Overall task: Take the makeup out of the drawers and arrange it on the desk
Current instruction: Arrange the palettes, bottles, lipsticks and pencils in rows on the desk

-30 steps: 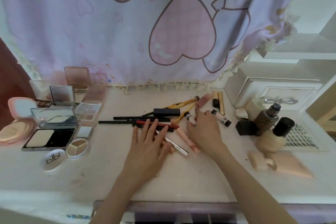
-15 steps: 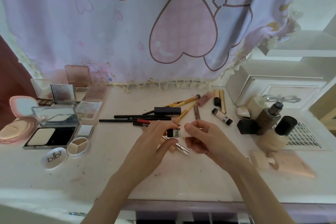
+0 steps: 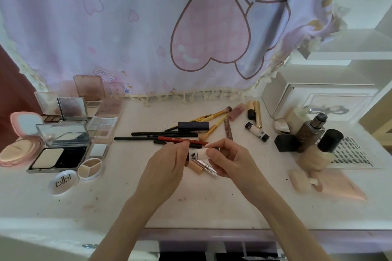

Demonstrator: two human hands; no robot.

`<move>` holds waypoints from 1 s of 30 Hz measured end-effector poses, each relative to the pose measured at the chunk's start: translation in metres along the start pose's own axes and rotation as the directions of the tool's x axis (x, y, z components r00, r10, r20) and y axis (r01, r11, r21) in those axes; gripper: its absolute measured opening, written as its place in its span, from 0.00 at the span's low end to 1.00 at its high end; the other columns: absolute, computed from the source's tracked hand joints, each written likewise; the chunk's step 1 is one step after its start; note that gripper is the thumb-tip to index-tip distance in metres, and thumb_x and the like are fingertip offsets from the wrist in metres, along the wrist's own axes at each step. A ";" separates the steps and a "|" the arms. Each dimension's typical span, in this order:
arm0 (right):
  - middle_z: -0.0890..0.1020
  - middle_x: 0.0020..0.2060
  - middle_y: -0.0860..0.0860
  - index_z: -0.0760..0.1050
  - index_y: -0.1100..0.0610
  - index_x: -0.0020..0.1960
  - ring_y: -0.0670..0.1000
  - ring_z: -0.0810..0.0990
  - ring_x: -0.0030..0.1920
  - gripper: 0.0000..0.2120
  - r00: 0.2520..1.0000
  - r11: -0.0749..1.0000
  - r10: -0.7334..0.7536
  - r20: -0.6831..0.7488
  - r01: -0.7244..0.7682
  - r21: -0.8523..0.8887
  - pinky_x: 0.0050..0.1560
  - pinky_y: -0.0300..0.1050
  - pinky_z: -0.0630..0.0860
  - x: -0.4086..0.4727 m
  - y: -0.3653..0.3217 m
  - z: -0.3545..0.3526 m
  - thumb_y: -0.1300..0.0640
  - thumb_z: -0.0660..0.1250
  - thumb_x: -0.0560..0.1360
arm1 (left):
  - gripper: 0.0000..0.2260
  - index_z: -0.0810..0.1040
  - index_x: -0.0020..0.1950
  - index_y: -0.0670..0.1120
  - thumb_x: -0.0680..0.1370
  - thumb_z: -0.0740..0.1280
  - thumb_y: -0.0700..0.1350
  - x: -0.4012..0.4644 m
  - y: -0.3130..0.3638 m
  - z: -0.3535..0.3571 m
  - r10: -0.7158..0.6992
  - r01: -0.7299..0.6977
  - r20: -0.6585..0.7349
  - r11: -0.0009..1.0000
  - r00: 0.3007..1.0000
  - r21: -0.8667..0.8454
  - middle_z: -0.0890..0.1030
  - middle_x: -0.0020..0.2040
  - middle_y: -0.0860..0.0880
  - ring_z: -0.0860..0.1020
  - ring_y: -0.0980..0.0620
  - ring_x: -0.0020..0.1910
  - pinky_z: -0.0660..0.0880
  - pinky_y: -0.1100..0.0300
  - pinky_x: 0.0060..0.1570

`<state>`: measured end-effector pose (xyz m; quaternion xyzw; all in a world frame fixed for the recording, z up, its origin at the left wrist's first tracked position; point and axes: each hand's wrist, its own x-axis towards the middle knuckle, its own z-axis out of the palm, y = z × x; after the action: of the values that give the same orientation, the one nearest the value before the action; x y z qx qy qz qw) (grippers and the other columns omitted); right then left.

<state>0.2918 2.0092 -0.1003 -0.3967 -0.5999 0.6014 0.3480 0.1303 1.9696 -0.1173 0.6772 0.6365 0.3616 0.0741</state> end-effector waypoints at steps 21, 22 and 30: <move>0.79 0.30 0.50 0.76 0.59 0.51 0.46 0.72 0.28 0.17 0.992 0.983 0.100 0.076 -0.111 0.146 0.29 0.35 0.69 0.002 0.011 -0.003 0.50 0.68 0.68 | 0.07 0.66 0.45 0.57 0.77 0.64 0.45 -0.005 -0.005 -0.013 -0.005 0.064 0.210 0.958 0.978 -0.279 0.71 0.32 0.56 0.70 0.63 0.29 0.67 0.72 0.32; 0.79 0.31 0.50 0.76 0.59 0.51 0.46 0.72 0.30 0.14 0.993 0.986 0.088 0.080 -0.098 0.137 0.30 0.35 0.70 0.002 0.011 -0.003 0.52 0.68 0.69 | 0.05 0.67 0.43 0.56 0.78 0.61 0.48 -0.004 -0.004 -0.013 -0.050 0.108 0.221 0.960 0.974 -0.258 0.71 0.31 0.55 0.70 0.63 0.28 0.67 0.71 0.31; 0.79 0.32 0.50 0.78 0.57 0.51 0.46 0.73 0.32 0.06 0.996 0.988 0.064 0.059 -0.072 0.140 0.32 0.36 0.71 0.006 0.010 -0.006 0.59 0.67 0.74 | 0.14 0.65 0.52 0.60 0.73 0.69 0.49 -0.007 -0.006 -0.011 -0.056 0.125 0.195 0.925 0.979 -0.358 0.77 0.36 0.55 0.74 0.60 0.33 0.71 0.69 0.36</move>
<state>0.2952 2.0165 -0.1102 -0.3749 -0.5508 0.6645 0.3384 0.1196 1.9603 -0.1152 0.6511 0.5786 0.4077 0.2741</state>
